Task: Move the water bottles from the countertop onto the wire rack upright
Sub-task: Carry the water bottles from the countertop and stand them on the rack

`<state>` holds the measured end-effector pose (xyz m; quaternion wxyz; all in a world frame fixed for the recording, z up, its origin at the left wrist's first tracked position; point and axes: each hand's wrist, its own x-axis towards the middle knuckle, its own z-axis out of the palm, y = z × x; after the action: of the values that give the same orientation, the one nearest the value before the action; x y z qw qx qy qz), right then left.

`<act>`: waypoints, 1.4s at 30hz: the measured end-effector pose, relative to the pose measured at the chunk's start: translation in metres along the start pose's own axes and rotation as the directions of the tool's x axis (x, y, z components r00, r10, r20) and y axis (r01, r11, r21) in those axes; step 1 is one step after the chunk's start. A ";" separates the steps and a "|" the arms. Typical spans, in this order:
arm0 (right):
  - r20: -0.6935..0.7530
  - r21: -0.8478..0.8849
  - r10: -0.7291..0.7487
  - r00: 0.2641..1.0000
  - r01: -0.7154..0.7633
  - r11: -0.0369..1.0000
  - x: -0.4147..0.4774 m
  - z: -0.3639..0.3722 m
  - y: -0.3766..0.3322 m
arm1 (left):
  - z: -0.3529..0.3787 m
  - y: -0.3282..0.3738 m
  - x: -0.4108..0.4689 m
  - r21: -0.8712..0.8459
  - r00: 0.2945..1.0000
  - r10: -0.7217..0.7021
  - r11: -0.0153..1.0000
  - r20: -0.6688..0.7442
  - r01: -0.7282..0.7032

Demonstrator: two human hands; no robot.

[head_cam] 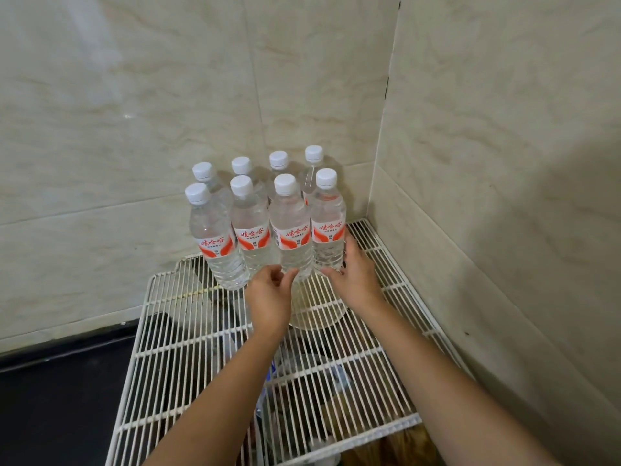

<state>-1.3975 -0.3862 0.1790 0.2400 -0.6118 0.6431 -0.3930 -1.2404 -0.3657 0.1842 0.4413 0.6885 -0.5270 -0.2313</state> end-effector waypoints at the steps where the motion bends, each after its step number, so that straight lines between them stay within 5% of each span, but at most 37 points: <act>1: 0.001 0.003 0.021 1.000 -0.021 1.000 0.002 0.002 0.001 | 0.000 0.000 0.001 -0.009 1.000 -0.010 1.000 0.004 0.010; 13: 0.011 -0.034 0.064 0.998 -0.064 0.997 0.024 0.016 0.005 | 0.015 0.002 0.019 -0.093 0.985 -0.168 0.982 -0.037 0.164; 17: 0.042 -0.034 0.074 0.996 -0.072 0.997 0.026 0.011 0.002 | 0.011 0.000 0.018 -0.016 0.996 -0.084 0.996 -0.007 0.083; 23: 0.092 -0.106 0.132 0.987 -0.122 0.987 0.004 0.000 0.001 | -0.016 -0.008 0.012 0.388 0.996 -0.014 0.921 0.094 -0.024; 29: 0.131 -0.232 0.079 0.988 -0.047 0.972 -0.034 -0.007 -0.001 | -0.044 -0.052 -0.018 0.475 0.933 0.283 0.805 0.222 -0.357; 32: 0.017 -0.331 0.034 0.999 -0.026 0.943 -0.047 -0.003 -0.016 | -0.069 -0.058 -0.036 0.583 0.963 0.202 0.767 0.178 -0.269; 35: -0.086 -0.338 -0.165 0.983 0.127 0.933 -0.053 0.012 -0.031 | -0.100 -0.066 -0.052 0.648 0.983 0.158 0.739 0.099 -0.184; 42: 0.164 -0.311 -0.392 0.905 0.425 0.850 -0.084 0.074 -0.092 | -0.205 -0.096 -0.081 0.699 0.991 0.070 0.715 -0.113 0.029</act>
<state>-1.2727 -0.3143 0.1955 0.0722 -0.7845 0.5441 -0.2888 -1.0576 -0.2102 0.1938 0.1847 0.8119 -0.5527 0.0355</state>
